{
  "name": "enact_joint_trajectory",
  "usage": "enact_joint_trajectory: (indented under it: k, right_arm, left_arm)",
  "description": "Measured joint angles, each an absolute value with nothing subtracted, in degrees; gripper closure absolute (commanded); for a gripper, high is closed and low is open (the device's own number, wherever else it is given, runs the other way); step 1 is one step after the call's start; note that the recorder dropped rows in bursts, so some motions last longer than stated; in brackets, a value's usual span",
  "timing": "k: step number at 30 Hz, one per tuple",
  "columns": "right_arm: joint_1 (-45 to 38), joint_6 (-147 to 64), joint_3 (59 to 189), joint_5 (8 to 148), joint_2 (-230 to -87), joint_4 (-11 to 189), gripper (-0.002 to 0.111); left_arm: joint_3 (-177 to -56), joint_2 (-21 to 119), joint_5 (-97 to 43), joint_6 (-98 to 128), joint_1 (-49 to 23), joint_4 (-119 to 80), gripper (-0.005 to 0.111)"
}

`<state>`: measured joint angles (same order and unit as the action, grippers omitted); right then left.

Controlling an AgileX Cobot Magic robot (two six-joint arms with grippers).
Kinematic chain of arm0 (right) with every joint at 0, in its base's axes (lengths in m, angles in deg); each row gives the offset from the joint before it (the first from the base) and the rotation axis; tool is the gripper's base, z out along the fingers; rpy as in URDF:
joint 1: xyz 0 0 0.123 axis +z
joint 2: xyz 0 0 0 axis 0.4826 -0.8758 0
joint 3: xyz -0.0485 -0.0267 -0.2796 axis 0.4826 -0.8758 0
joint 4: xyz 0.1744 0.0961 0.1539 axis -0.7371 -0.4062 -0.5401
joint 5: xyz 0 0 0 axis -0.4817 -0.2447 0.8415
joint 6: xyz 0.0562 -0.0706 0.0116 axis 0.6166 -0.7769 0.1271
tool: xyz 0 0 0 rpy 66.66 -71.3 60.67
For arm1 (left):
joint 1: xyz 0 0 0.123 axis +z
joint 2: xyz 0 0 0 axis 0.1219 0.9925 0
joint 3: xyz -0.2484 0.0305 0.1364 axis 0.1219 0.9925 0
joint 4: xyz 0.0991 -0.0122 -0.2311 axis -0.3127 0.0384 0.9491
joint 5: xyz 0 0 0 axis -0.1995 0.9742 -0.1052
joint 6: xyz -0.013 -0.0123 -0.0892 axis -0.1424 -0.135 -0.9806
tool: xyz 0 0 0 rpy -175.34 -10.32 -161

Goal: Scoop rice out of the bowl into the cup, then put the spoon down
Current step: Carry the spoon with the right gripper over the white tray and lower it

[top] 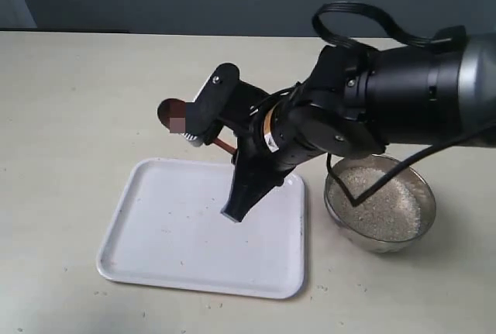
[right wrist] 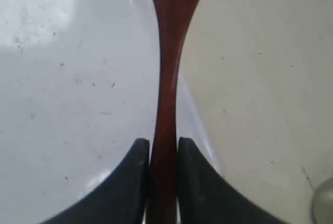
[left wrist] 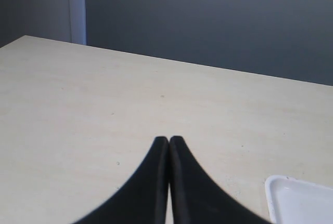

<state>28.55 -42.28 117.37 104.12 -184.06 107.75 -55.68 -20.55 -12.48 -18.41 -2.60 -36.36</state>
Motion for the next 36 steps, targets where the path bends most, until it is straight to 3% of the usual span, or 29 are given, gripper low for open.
enact_joint_trajectory:
  k: [36]
  right_arm:
    - [29.43, -42.5, 117.37, 107.98, -193.08, 95.74, 0.108]
  left_arm:
    - [-55.68, -20.55, -12.48, -18.41, -2.6, -36.36, 0.106]
